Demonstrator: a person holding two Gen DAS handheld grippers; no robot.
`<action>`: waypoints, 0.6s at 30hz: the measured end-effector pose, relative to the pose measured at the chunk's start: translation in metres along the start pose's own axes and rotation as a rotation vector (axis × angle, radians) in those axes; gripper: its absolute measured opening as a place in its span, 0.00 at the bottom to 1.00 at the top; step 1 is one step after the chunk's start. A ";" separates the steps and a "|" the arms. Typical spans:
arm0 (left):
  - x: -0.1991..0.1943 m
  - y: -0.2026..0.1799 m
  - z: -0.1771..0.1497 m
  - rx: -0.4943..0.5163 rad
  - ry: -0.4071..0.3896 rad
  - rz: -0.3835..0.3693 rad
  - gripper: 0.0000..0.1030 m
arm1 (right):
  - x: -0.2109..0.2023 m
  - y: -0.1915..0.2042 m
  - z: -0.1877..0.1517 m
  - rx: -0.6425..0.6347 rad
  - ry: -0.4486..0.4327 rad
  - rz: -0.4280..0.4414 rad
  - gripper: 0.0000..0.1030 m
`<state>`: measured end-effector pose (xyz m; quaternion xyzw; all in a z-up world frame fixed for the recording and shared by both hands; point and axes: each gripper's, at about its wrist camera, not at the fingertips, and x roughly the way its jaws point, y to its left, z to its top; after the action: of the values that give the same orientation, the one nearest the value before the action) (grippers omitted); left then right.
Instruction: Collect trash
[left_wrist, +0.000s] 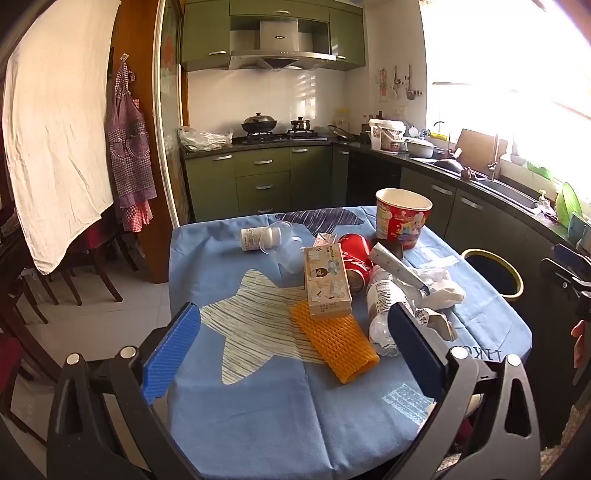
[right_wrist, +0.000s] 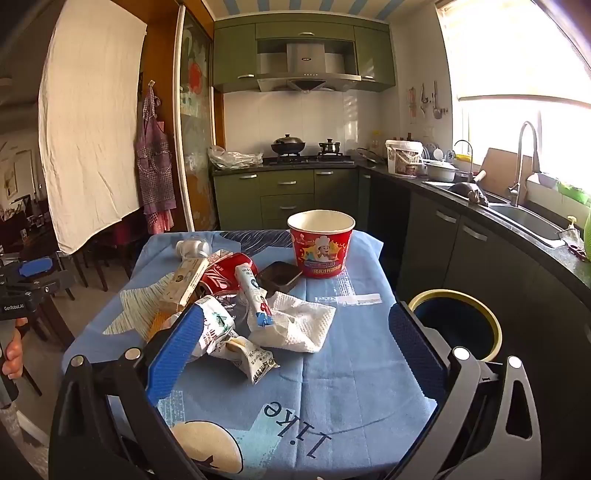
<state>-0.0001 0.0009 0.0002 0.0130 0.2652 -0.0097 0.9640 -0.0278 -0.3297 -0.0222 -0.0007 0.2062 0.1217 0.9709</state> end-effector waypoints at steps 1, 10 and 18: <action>0.000 0.000 0.000 0.000 0.000 0.000 0.94 | 0.000 0.000 0.000 -0.001 0.001 0.000 0.96; -0.001 -0.001 0.000 0.008 -0.002 0.002 0.94 | -0.001 -0.002 -0.002 -0.002 0.000 -0.006 0.96; -0.001 0.000 -0.001 0.012 0.004 -0.008 0.94 | 0.001 -0.004 0.000 0.006 0.003 -0.013 0.96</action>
<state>-0.0012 0.0010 -0.0004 0.0176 0.2670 -0.0153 0.9634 -0.0262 -0.3337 -0.0229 0.0007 0.2082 0.1147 0.9713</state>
